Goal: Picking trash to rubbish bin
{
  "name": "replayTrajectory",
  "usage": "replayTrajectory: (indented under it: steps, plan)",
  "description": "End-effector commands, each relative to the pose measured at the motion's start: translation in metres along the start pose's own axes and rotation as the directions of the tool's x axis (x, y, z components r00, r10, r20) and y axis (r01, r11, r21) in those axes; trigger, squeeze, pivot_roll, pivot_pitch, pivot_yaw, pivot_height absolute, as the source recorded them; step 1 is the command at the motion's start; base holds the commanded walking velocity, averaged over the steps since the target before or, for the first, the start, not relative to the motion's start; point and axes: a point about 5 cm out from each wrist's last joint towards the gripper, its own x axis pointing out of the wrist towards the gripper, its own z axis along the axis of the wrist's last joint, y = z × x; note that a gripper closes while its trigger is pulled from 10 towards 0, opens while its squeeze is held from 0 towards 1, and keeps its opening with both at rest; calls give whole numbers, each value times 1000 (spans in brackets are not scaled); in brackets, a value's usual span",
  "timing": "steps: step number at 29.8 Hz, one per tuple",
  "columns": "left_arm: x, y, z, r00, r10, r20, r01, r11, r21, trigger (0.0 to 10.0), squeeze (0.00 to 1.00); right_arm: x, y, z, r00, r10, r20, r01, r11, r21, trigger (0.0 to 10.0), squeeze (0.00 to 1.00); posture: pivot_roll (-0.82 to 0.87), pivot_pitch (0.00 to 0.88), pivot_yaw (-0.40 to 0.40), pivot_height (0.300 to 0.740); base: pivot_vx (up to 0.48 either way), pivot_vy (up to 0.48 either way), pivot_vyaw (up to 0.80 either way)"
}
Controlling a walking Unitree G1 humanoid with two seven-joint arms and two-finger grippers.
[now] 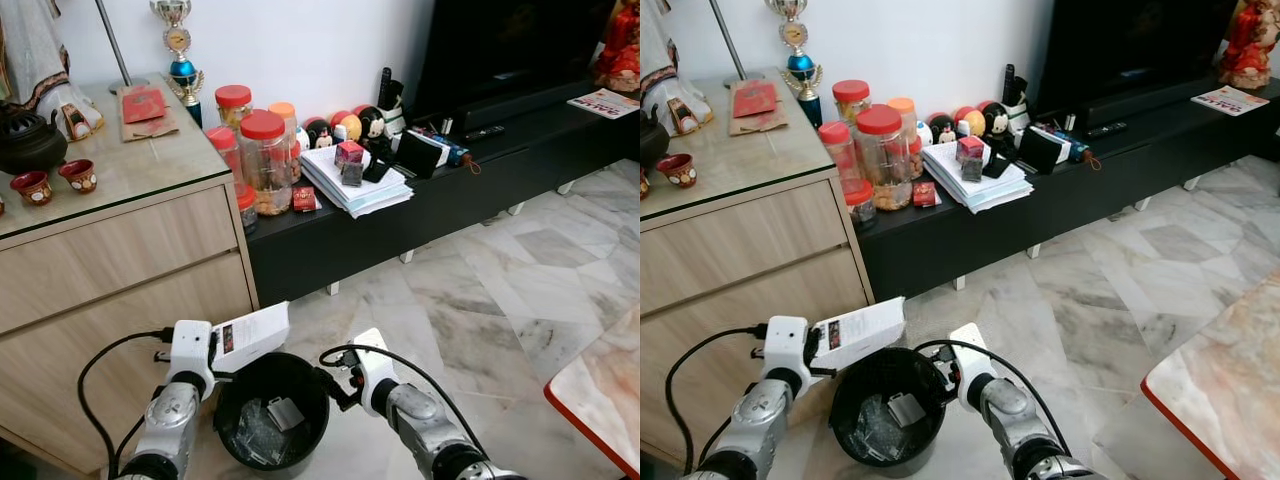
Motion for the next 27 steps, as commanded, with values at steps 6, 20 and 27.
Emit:
replayTrajectory:
  steps: [6,20,27]
  plan:
    - [1,-4,-4,999,-10,-41,10,1000,-19,10000,941,3,3,7,1000,22,12,-21,999,-46,10000,0,59,16,-12,740,0,0,0]
    - [1,-2,-5,999,-5,-54,3,1000,-27,10000,1000,2,3,3,1000,18,1,-17,999,-45,10000,0,61,14,-8,740,0,0,0]
    - [-5,7,-11,997,41,-62,-42,999,-14,10000,0,-3,-2,-8,999,-36,-26,35,999,-17,10000,0,60,12,-5,740,0,0,0]
